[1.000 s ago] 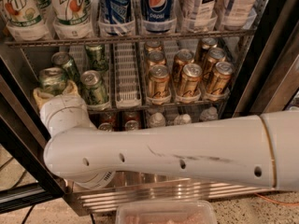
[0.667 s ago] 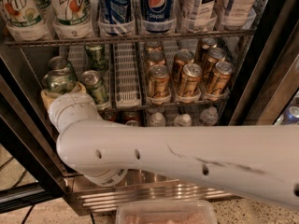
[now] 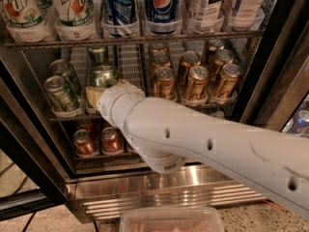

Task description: Pick green can from middle shelf of fridge

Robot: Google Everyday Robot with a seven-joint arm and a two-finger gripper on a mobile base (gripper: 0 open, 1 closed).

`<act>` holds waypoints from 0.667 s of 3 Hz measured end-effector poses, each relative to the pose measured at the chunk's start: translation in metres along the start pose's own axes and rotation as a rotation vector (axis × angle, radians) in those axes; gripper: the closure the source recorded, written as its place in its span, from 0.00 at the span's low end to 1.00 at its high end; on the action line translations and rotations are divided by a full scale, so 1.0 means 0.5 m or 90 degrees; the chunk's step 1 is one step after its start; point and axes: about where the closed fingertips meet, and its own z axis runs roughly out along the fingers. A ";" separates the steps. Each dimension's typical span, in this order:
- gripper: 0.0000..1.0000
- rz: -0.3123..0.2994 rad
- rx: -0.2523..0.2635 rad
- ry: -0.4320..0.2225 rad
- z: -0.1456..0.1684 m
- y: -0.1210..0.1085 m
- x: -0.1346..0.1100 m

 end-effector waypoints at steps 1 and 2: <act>1.00 -0.008 -0.040 0.008 -0.030 -0.046 -0.006; 1.00 -0.021 -0.109 0.018 -0.052 -0.044 -0.003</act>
Offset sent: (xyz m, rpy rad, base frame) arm -0.0679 -0.0171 0.0021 0.0528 0.0955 0.5347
